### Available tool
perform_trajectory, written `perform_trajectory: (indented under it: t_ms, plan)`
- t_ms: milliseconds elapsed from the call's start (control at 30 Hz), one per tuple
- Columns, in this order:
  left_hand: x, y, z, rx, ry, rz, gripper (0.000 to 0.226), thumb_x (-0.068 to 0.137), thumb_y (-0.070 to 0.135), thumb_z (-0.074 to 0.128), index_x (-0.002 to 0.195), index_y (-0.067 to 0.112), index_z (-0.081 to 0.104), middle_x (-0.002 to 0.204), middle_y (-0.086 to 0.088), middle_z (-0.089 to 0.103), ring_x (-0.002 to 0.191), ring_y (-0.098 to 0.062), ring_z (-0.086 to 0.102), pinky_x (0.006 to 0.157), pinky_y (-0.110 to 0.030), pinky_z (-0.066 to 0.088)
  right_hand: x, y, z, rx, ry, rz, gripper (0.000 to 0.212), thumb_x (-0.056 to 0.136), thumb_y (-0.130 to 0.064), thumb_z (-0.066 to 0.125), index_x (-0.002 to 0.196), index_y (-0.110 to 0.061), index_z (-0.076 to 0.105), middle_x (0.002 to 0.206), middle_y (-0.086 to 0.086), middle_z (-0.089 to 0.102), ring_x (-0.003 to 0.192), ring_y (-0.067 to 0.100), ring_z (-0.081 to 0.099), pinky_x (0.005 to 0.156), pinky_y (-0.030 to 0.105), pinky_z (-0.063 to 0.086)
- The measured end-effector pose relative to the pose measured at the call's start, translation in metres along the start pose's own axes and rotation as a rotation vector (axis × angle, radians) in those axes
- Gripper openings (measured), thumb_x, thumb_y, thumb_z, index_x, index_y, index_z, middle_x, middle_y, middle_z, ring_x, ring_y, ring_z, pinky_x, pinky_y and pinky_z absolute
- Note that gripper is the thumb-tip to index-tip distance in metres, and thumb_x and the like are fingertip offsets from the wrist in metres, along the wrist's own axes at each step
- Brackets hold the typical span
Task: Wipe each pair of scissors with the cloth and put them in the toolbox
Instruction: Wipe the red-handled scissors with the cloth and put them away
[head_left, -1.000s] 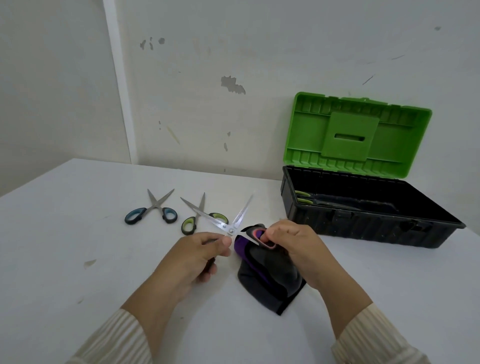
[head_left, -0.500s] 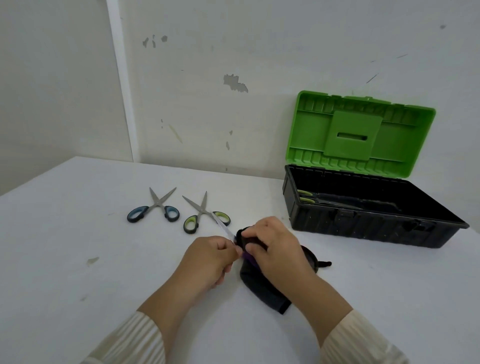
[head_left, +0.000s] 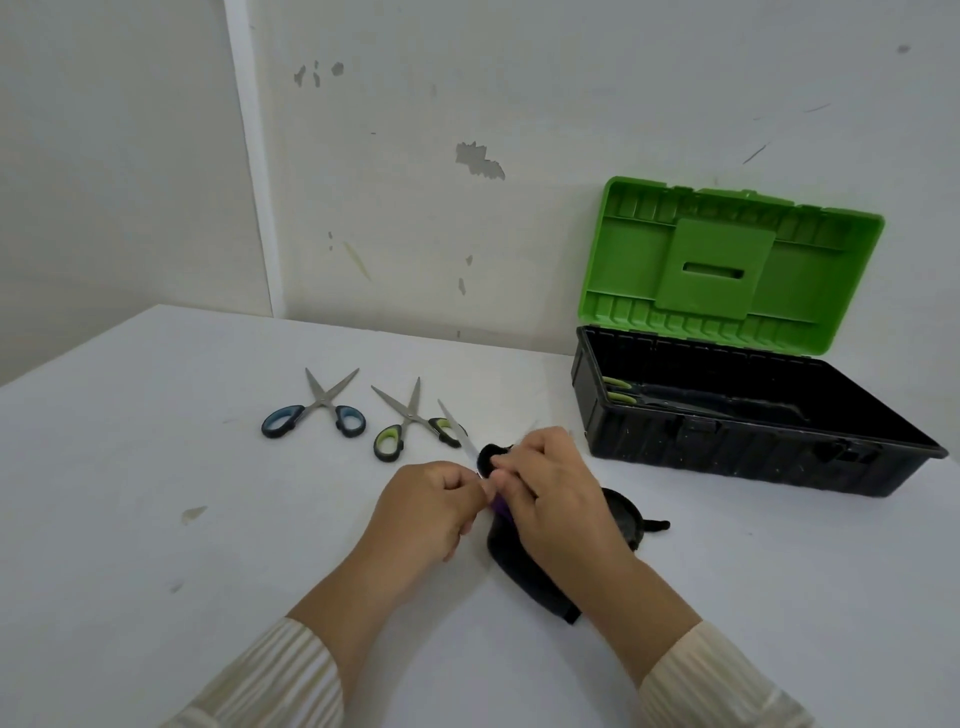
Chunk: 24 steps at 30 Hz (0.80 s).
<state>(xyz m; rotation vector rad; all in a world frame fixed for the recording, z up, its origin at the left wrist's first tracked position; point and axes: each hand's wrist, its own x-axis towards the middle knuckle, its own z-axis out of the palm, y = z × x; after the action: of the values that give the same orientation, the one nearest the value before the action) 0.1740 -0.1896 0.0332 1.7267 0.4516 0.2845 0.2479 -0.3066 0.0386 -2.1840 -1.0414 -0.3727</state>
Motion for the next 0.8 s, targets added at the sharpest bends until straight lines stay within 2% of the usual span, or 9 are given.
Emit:
perform_trajectory:
  t_ms: [100,167,333,433,500,567,633,700,800]
  plan:
    - [-0.002,0.001,0.001,0.0,-0.01,0.023,0.029,0.086,0.021,0.063,0.061,0.007,0.061,0.045,0.002,0.047,0.037,-0.015,0.034,0.04,-0.017,0.028,0.005,0.003,-0.007,0.024,0.086,0.057,0.014,0.089,-0.007,0.053,0.095,0.0,0.063,0.087,-0.007,0.042,0.073,-0.002,0.047,0.069,0.001,0.035]
    - [-0.003,0.001,0.002,0.003,-0.011,0.024,0.028,0.086,0.02,0.063,0.062,0.006,0.062,0.046,0.001,0.047,0.037,-0.016,0.034,0.04,-0.018,0.027,0.0,0.001,-0.006,0.023,0.013,-0.014,0.01,0.085,0.002,0.055,0.091,0.005,0.062,0.078,-0.009,0.04,0.072,0.007,0.048,0.066,0.006,0.035]
    - [-0.004,0.002,0.002,-0.03,-0.019,0.005,0.031,0.086,0.018,0.063,0.056,0.013,0.06,0.046,0.001,0.046,0.037,-0.015,0.032,0.039,-0.017,0.027,0.004,0.012,-0.006,0.037,0.129,0.078,0.014,0.088,-0.009,0.055,0.095,-0.002,0.066,0.095,-0.003,0.043,0.077,-0.004,0.045,0.072,-0.002,0.034]
    - [-0.004,0.003,0.001,-0.027,-0.017,0.002,0.032,0.087,0.018,0.063,0.055,0.014,0.06,0.045,0.002,0.047,0.038,-0.015,0.033,0.04,-0.018,0.027,-0.001,0.003,-0.003,-0.031,0.076,-0.012,0.011,0.087,-0.009,0.055,0.087,-0.006,0.067,0.089,-0.004,0.048,0.073,0.007,0.047,0.067,-0.001,0.034]
    - [-0.004,0.003,-0.001,-0.026,-0.022,0.0,0.029,0.087,0.019,0.063,0.059,0.011,0.062,0.045,0.002,0.046,0.039,-0.015,0.033,0.04,-0.018,0.027,-0.001,0.003,-0.004,-0.09,0.125,-0.054,0.01,0.083,-0.001,0.059,0.079,-0.004,0.067,0.081,-0.007,0.05,0.069,0.004,0.051,0.066,-0.003,0.032]
    - [-0.004,0.003,-0.003,-0.014,-0.053,0.0,0.027,0.086,0.021,0.064,0.067,0.003,0.064,0.045,0.003,0.046,0.038,-0.015,0.031,0.04,-0.016,0.027,0.009,0.017,-0.014,0.036,0.189,0.141,0.01,0.084,-0.005,0.06,0.085,-0.005,0.07,0.086,-0.005,0.047,0.074,0.0,0.049,0.069,-0.004,0.03]
    - [-0.005,0.004,-0.003,-0.016,-0.074,-0.005,0.026,0.086,0.023,0.065,0.076,-0.002,0.065,0.045,0.004,0.046,0.037,-0.014,0.031,0.039,-0.016,0.027,0.016,0.039,-0.026,0.062,0.219,0.321,0.01,0.084,-0.012,0.061,0.086,-0.011,0.071,0.094,0.001,0.052,0.082,0.008,0.049,0.072,0.004,0.029]
    - [-0.003,0.004,-0.004,-0.042,-0.053,-0.019,0.025,0.086,0.022,0.064,0.081,-0.003,0.067,0.047,0.003,0.046,0.038,-0.013,0.032,0.038,-0.016,0.028,0.013,0.052,-0.038,0.087,0.16,0.417,0.009,0.084,-0.018,0.062,0.084,-0.016,0.07,0.098,0.004,0.058,0.087,0.012,0.052,0.081,0.016,0.033]
    - [0.0,0.003,-0.008,-0.082,-0.018,-0.04,0.023,0.086,0.021,0.063,0.082,-0.002,0.068,0.048,0.003,0.049,0.038,-0.014,0.034,0.037,-0.016,0.026,0.006,0.038,-0.049,0.269,-0.178,0.352,0.018,0.085,-0.028,0.061,0.079,-0.013,0.07,0.093,0.002,0.057,0.087,0.013,0.056,0.08,0.023,0.043]
